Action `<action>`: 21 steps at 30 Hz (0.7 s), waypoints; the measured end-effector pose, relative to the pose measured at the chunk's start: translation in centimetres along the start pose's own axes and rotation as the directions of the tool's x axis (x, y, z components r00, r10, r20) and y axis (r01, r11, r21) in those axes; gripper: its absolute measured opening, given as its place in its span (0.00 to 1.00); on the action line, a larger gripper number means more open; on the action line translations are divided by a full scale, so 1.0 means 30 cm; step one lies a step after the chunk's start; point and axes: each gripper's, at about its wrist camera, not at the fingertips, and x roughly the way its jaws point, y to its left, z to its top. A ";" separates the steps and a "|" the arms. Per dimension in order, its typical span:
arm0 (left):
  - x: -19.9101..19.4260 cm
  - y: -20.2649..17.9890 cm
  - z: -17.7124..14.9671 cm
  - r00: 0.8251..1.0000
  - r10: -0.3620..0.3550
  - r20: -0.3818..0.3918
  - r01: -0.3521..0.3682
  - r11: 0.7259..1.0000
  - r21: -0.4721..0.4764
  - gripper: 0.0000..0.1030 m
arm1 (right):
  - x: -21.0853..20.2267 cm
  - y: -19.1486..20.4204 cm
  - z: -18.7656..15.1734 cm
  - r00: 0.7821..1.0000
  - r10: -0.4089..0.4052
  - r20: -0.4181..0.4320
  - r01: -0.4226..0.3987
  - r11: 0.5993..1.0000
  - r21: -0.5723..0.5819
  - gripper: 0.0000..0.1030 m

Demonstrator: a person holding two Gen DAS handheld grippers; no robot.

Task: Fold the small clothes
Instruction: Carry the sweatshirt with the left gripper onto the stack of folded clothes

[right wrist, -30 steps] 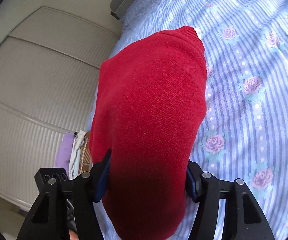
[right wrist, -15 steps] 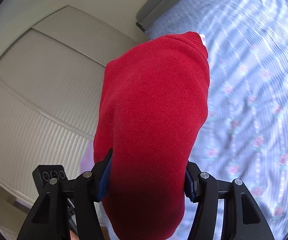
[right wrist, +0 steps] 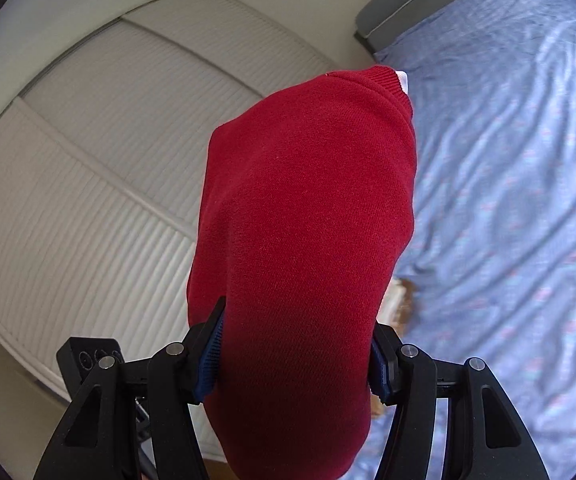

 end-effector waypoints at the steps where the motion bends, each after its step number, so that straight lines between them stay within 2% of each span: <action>1: -0.021 0.052 0.018 1.000 0.017 0.007 -0.017 1.000 -0.007 0.37 | 0.058 0.035 -0.006 1.000 0.006 -0.009 -0.006 1.000 -0.004 0.58; 6: -0.011 0.302 0.054 0.997 0.075 -0.006 -0.075 0.996 -0.056 0.37 | 0.302 0.119 -0.054 0.999 -0.002 -0.044 0.001 1.000 -0.008 0.58; 11: 0.109 0.490 -0.022 0.992 0.103 -0.073 -0.111 0.988 -0.107 0.37 | 0.494 0.047 -0.114 0.991 -0.080 -0.105 0.086 0.995 0.056 0.58; 16: 0.176 0.544 -0.076 0.995 0.080 -0.054 -0.086 0.989 -0.121 0.38 | 0.573 -0.037 -0.203 0.986 -0.115 -0.122 0.125 0.989 0.080 0.58; 21: 0.189 0.540 -0.095 0.995 0.083 -0.051 -0.089 0.989 -0.117 0.39 | 0.591 -0.055 -0.216 0.983 -0.142 -0.112 0.151 0.986 0.075 0.58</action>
